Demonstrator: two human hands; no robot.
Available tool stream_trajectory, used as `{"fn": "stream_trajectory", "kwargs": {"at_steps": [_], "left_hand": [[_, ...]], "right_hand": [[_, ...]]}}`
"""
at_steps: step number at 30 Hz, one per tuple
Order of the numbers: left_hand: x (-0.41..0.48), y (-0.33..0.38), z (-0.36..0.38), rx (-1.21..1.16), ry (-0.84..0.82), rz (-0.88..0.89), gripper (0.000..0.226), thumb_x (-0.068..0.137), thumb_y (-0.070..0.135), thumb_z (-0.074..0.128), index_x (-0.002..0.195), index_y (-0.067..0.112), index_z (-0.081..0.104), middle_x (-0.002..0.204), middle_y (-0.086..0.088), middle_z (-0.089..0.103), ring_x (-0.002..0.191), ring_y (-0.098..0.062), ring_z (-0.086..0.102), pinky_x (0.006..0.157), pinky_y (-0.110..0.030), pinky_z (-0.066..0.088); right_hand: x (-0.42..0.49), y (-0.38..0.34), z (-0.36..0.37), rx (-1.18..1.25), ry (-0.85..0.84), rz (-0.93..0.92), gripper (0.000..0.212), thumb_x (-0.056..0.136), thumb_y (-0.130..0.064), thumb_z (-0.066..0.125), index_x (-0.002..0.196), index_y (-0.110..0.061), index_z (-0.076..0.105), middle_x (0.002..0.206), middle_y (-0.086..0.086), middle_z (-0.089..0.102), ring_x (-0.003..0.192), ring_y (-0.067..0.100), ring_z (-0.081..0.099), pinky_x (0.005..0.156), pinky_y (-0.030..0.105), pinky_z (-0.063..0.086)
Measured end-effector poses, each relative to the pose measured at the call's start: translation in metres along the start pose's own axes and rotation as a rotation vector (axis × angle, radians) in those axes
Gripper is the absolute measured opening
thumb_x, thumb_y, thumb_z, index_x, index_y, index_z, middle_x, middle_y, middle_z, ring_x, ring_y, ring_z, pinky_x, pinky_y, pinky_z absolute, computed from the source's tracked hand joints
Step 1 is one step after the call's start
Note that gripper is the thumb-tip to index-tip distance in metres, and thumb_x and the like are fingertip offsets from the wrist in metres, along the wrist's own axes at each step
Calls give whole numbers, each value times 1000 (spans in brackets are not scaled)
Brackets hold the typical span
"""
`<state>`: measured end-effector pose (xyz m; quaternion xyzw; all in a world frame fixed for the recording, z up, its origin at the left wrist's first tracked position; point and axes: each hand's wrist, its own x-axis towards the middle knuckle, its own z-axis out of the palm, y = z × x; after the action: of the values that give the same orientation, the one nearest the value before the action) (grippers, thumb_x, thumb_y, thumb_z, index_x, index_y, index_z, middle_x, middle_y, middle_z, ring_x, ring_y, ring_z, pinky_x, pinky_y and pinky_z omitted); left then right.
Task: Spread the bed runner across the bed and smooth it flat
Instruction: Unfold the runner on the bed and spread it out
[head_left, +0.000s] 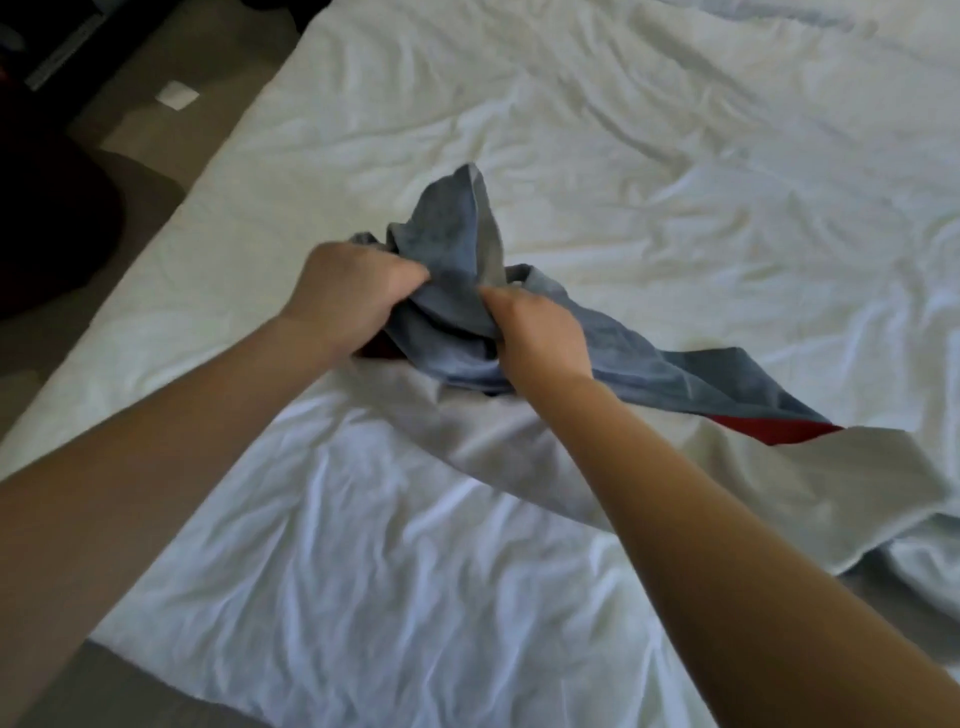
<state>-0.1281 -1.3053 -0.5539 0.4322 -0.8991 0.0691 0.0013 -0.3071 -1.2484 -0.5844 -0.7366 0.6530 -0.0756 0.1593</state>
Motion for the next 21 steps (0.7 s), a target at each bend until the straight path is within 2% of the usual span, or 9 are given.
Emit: {"fn": "stream_trajectory", "kwargs": {"at_steps": [3,6,9,11,13,15,18,19,21], "left_hand": [[-3,-3,30,-68,-111,-28,18,90,19,55,97,15,70,87,-12,68,85,-32,63,59,-31,28],[5,1,40,-141,-134,-84,19,89,10,49,97,10,66,87,-13,68,85,-33,63,58,-32,34],[-3,18,33,-360,123,-118,33,84,6,40,104,2,65,97,-19,69,93,-36,64,73,-43,53],[-18,51,29,-433,301,40,42,84,3,36,116,-5,63,115,-22,66,109,-34,62,92,-44,52],[-26,94,36,-480,342,269,41,81,0,44,117,-4,64,119,-20,64,112,-32,62,96,-43,50],[-23,137,46,-536,189,375,45,80,9,59,124,0,60,127,-19,60,119,-30,58,102,-41,45],[-4,184,56,-513,-244,368,74,87,35,62,146,6,29,152,-14,31,141,-24,29,116,-33,19],[3,196,59,-472,-306,355,79,88,38,61,148,7,22,155,-13,26,143,-23,25,117,-33,17],[12,215,65,-395,-329,313,71,90,27,58,148,7,22,149,-13,37,136,-25,36,112,-36,31]], "right_hand": [[5,-2,25,-6,-38,40,40,88,-14,52,127,-25,47,118,7,58,97,32,60,68,40,51],[2,5,22,48,9,18,50,89,-15,51,135,-31,42,126,3,55,106,29,57,74,40,51],[-27,31,1,126,93,56,49,88,-21,55,135,-31,44,128,0,55,110,26,55,78,41,52],[-58,60,-15,96,143,81,38,86,-19,60,124,-25,57,119,0,60,101,25,60,72,34,50],[-86,93,-26,3,125,115,30,83,-20,64,113,-20,65,110,2,64,93,26,63,67,28,45],[-109,123,-31,-105,15,194,37,82,-29,65,118,-22,63,115,2,63,99,27,62,70,32,47],[-135,156,-31,-267,-237,285,63,80,-48,60,139,-31,43,137,-5,51,117,22,54,87,37,47],[-143,164,-27,-300,-303,325,67,80,-48,59,142,-31,37,140,-5,48,120,22,52,91,37,47],[-158,175,-16,-281,-346,410,60,85,-40,55,142,-30,38,139,-3,50,119,24,53,90,38,48]]}}
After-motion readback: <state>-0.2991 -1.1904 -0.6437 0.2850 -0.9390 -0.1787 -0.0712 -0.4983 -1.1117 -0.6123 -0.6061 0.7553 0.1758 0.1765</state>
